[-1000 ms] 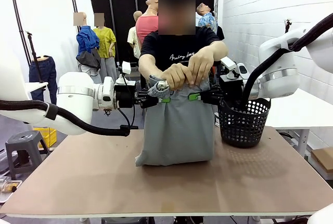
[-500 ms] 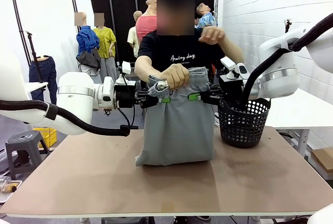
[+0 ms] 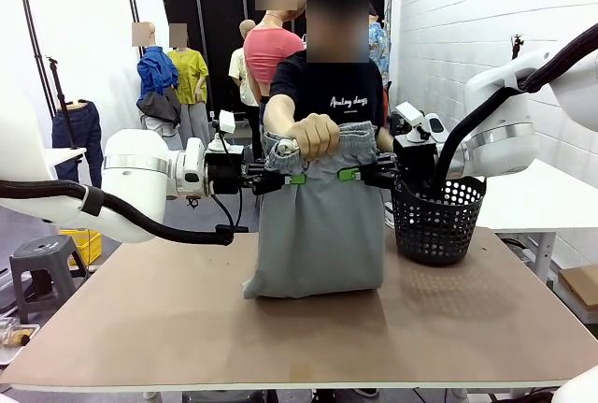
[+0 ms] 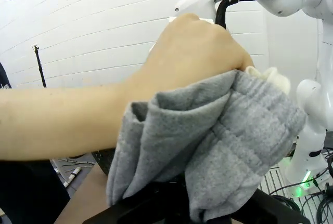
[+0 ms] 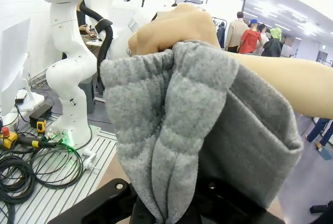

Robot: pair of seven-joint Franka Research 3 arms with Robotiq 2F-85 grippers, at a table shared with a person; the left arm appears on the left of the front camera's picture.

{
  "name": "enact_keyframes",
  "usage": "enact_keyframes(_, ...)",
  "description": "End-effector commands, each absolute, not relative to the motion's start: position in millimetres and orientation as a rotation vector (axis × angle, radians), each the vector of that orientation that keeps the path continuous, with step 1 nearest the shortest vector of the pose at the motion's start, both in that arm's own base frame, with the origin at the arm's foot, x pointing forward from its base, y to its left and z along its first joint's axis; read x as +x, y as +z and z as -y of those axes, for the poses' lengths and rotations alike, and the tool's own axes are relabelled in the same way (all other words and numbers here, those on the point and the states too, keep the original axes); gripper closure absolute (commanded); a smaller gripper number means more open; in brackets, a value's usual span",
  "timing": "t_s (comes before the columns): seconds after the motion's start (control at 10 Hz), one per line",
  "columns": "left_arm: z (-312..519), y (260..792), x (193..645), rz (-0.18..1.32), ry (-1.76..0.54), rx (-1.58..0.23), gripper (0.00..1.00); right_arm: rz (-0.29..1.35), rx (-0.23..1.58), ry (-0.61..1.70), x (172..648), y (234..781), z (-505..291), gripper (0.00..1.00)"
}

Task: Fold the training pants.
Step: Release the ends of the Training pants and then grab the overlapped ends.

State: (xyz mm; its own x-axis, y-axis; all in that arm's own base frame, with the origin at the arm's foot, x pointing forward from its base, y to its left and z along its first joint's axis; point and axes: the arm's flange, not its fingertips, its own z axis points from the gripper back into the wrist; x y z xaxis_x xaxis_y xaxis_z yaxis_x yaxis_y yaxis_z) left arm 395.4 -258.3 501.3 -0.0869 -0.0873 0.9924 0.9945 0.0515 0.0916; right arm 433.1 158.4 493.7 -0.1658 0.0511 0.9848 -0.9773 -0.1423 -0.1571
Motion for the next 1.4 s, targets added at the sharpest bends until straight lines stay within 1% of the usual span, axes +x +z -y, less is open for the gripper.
enact_keyframes(0.0, 258.1, 505.1, 394.7, 1.246, -1.270, -1.056, 1.00, 1.222, 1.192, 1.470, 430.9, 494.4, -158.7, 1.00)
enact_keyframes(1.3, 258.1, 505.1, 394.7, 1.246, -1.270, -1.056, 1.00, 1.222, 1.192, 1.470, 430.9, 494.4, -158.7, 1.00)
